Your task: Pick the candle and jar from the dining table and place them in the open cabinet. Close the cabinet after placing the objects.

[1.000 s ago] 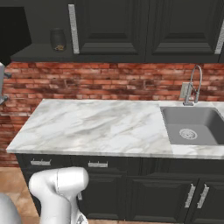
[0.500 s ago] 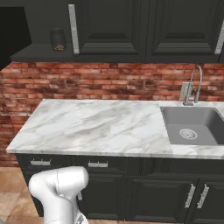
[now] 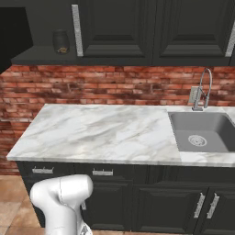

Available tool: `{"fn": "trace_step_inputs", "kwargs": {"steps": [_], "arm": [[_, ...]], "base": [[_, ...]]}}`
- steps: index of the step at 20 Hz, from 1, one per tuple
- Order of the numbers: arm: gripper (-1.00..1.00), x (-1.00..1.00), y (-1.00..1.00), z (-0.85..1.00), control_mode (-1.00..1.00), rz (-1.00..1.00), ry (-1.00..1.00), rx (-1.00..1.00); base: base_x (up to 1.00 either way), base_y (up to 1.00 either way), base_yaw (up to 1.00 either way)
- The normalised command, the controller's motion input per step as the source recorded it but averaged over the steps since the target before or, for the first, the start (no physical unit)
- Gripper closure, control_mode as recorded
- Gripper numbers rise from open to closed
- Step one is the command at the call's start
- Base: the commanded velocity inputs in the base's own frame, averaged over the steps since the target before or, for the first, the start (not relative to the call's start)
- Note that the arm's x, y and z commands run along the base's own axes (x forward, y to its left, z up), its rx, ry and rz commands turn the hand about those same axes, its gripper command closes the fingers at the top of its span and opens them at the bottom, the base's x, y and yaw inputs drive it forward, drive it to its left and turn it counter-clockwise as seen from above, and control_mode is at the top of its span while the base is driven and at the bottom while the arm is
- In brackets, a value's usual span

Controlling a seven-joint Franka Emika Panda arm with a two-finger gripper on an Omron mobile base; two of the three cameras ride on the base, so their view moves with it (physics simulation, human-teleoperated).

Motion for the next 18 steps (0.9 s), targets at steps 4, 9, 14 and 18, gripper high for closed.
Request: {"fn": "trace_step_inputs", "kwargs": {"steps": [4, 9, 14, 18], "arm": [[-1.00, -0.03, 0.39, 0.09, -1.00, 0.00, -0.03, -0.08], [-1.00, 0.00, 0.44, 0.00, -1.00, 0.00, 0.00, -0.01], [-1.00, 0.00, 0.45, 0.00, -1.00, 0.00, 0.00, 0.00], [-1.00, 0.17, 0.44, 0.00, -1.00, 0.00, 0.00, 0.02]], "base": [[0.00, 0.00, 0.00], [0.00, 0.00, 0.00], [0.00, 0.00, 0.00], [0.00, 0.00, 0.00]]}}
